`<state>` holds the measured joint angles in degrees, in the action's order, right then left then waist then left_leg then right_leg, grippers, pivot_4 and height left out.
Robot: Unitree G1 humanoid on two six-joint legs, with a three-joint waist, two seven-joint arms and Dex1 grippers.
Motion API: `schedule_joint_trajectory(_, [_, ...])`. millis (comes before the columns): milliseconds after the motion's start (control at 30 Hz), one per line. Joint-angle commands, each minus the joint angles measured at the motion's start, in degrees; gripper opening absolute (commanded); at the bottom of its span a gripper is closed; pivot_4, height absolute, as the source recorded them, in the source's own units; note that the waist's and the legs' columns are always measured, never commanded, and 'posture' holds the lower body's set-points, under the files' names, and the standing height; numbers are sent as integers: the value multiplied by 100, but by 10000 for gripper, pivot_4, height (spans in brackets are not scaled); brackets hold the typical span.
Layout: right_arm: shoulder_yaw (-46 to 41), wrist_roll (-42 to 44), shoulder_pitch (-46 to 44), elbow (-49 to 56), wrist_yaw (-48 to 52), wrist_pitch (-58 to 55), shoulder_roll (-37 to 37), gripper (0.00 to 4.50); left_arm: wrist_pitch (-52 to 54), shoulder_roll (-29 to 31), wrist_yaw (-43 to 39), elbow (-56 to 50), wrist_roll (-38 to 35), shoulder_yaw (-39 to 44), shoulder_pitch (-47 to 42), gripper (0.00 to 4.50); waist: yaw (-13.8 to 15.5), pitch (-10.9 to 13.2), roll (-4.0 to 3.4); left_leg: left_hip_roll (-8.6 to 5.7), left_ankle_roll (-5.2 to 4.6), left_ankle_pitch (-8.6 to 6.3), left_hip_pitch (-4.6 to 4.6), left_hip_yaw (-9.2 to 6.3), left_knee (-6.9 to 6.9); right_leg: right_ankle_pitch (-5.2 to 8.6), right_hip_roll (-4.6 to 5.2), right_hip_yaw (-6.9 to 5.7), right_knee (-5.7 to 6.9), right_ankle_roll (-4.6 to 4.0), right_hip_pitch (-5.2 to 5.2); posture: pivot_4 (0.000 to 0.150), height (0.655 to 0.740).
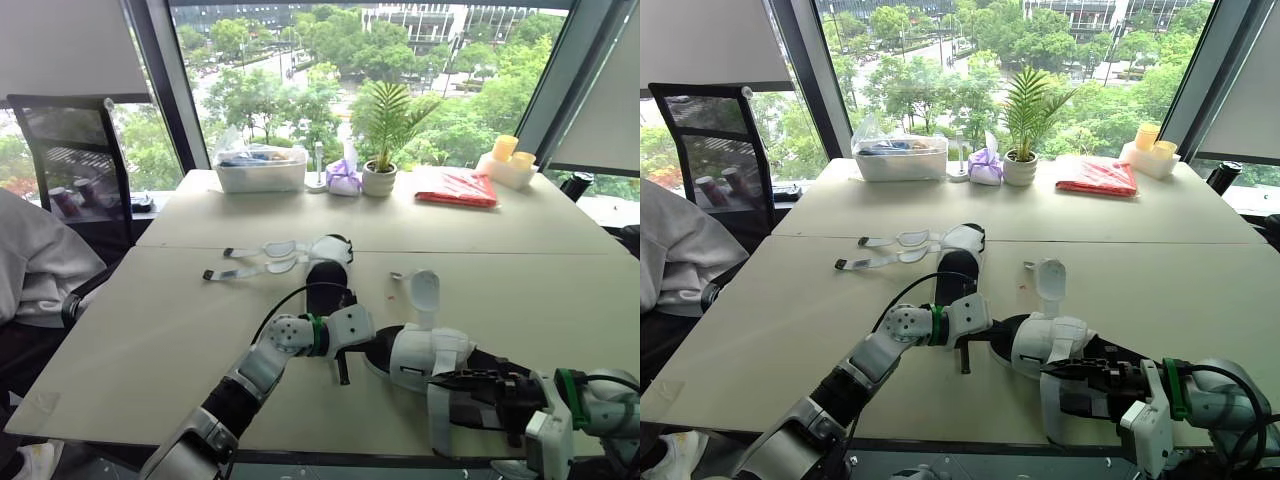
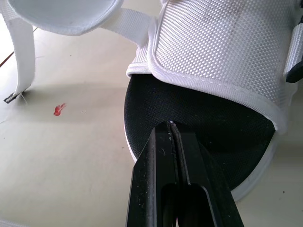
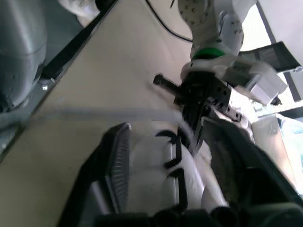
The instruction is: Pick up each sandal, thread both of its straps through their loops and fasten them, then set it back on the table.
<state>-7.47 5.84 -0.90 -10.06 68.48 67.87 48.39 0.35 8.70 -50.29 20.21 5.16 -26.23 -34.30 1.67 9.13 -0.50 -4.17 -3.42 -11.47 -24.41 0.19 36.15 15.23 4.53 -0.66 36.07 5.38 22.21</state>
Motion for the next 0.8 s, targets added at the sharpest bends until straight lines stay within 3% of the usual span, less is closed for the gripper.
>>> schedule_joint_trajectory(33, [-210,-445,-519,-918,-506,287,321,39371,64,-58,-44,104,-58,20,25,0,-8,0,0,0,0,0,0,0,1,0,0,0,-2,-1,1,1500,7388])
schedule_joint_trajectory(167, [-62,-813,-821,-1554,-918,530,635,39371,186,-104,-223,11,-186,-7,103,0,26,0,1,0,-1,1,-2,0,-2,1,1,0,-3,0,10,1500,7388])
schedule_joint_trajectory(333, [-3,-318,-587,-1530,-941,-705,1331,39371,406,-46,-440,-175,-259,-75,202,0,51,-1,-1,0,-1,0,-6,0,-1,0,4,0,-3,0,4,1500,7388])
schedule_joint_trajectory(567, [-225,304,-190,-878,-1079,-2295,1487,39371,397,-219,-280,-53,-185,-136,177,0,48,-2,-2,1,-2,0,-7,0,-5,2,4,0,-3,-1,2,1500,7388])
schedule_joint_trajectory(667, [-490,1265,393,-302,-419,-4001,1889,39371,182,-224,-67,193,0,-122,60,0,98,-2,-5,0,-3,0,-12,0,-4,2,6,0,-5,0,2,1500,7388])
schedule_joint_trajectory(800, [-1228,3106,1477,1011,435,-7795,2659,39371,58,-257,7,335,34,-93,-7,0,51,-2,-4,0,-10,-4,-27,0,2,3,10,1,-12,1,5,1500,7388])
